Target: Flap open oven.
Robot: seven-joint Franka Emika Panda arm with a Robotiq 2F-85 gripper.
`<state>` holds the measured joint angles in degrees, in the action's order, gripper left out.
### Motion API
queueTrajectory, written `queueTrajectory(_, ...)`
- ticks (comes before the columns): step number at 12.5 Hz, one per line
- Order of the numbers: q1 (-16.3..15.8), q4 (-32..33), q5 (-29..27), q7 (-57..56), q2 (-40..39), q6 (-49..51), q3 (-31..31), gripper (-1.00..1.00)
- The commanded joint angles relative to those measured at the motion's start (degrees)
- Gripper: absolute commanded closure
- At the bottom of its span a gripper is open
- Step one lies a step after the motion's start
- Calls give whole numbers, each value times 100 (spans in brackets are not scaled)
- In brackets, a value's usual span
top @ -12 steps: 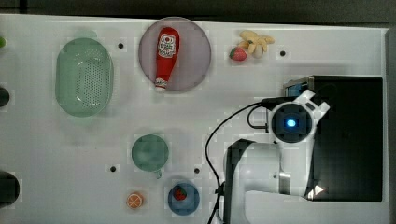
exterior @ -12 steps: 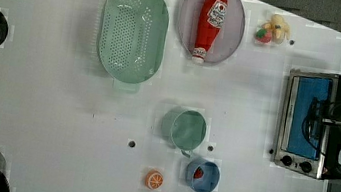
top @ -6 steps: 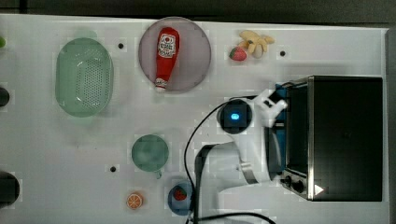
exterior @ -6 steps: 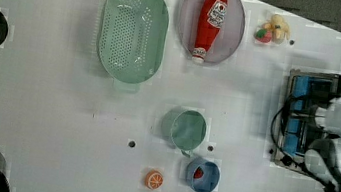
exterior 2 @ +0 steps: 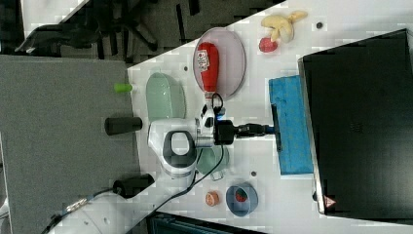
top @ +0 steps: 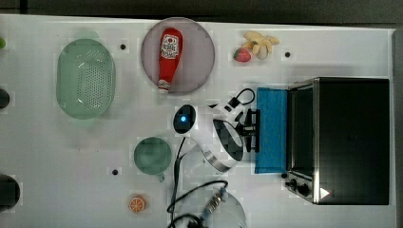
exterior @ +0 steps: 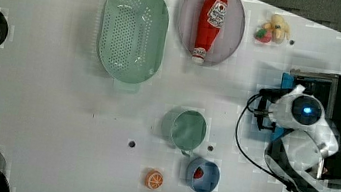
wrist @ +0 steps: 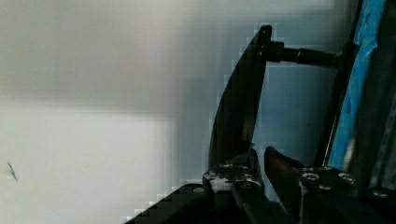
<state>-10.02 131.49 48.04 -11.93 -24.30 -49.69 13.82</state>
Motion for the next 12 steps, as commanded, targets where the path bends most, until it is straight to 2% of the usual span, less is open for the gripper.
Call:
queueTrajectory(1, -279, -115, 174, 973, -315, -14, 26, 65)
queueTrajectory(4, -342, -349, 175, 1218, -567, -35, 33, 65)
queueTrajectory(7, -345, -561, -71, 1227, -249, -200, 18, 65)
queueTrajectory(8, -341, -603, -426, 1228, 5, -173, 23, 65)
queueTrajectory(12, -311, -649, -2634, 1226, 1373, 177, 32, 65)
